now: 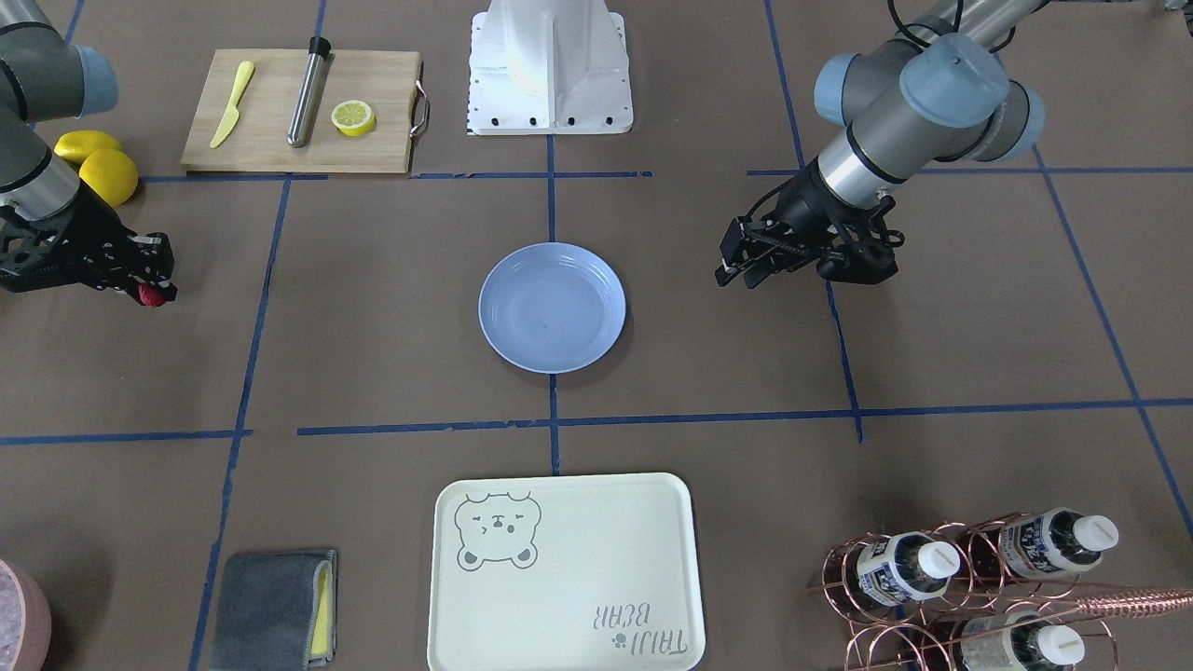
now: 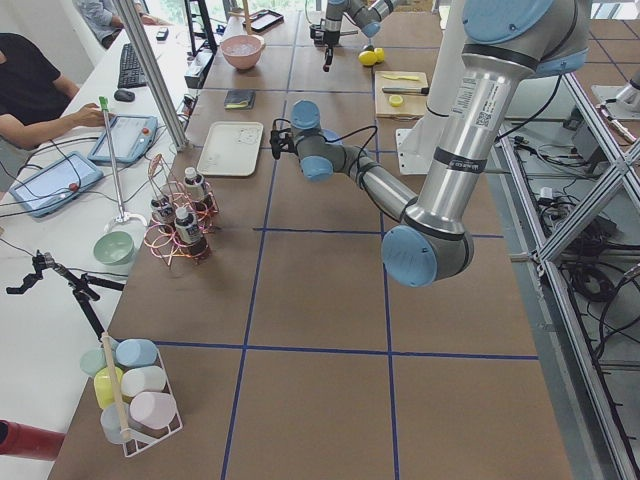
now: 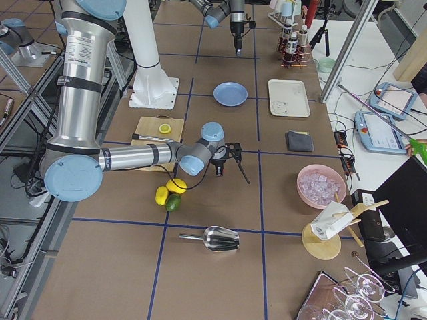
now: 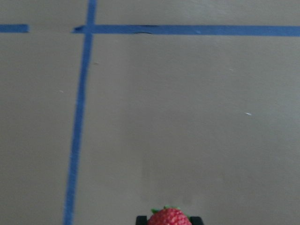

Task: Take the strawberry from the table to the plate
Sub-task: 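Lift the red strawberry with the right gripper while the left arm withdraws, then carry the strawberry over the plate and lower it with the right gripper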

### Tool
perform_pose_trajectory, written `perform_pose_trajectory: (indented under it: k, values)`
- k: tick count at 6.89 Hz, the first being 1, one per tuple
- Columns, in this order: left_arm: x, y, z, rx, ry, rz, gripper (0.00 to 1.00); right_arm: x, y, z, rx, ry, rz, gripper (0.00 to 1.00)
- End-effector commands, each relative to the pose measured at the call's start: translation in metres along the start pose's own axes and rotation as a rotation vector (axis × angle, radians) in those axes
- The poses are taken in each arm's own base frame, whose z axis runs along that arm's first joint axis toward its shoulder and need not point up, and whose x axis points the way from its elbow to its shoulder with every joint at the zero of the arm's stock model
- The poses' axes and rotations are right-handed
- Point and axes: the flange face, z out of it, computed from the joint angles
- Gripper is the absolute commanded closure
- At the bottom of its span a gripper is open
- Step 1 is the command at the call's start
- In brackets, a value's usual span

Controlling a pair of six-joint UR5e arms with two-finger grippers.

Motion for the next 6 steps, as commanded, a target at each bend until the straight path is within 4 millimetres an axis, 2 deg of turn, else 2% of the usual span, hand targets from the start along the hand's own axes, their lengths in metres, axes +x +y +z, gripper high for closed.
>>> perform_pose_trajectory:
  k: [1,2,3,4,5,6]
  values:
    - [-0.051,0.009,-0.031,0.020,-0.038,0.078,0.50,-0.108,-0.026,0.006,0.006,-0.107,0.131,1.00]
    - [-0.087,0.005,-0.057,0.048,-0.070,0.121,0.50,-0.168,-0.021,0.018,0.006,-0.140,0.159,1.00]
    - [-0.112,-0.001,-0.072,0.070,-0.097,0.148,0.50,-0.248,-0.011,0.032,0.005,-0.151,0.216,1.00]
    - [-0.132,-0.002,-0.084,0.083,-0.121,0.178,0.50,-0.338,0.002,0.042,0.017,-0.113,0.254,1.00]
    - [-0.152,0.001,-0.098,0.091,-0.142,0.202,0.50,-0.402,0.006,0.051,0.037,-0.092,0.297,1.00]
    - [-0.164,-0.001,-0.105,0.100,-0.157,0.208,0.49,-0.448,-0.005,0.070,0.041,-0.088,0.346,1.00]
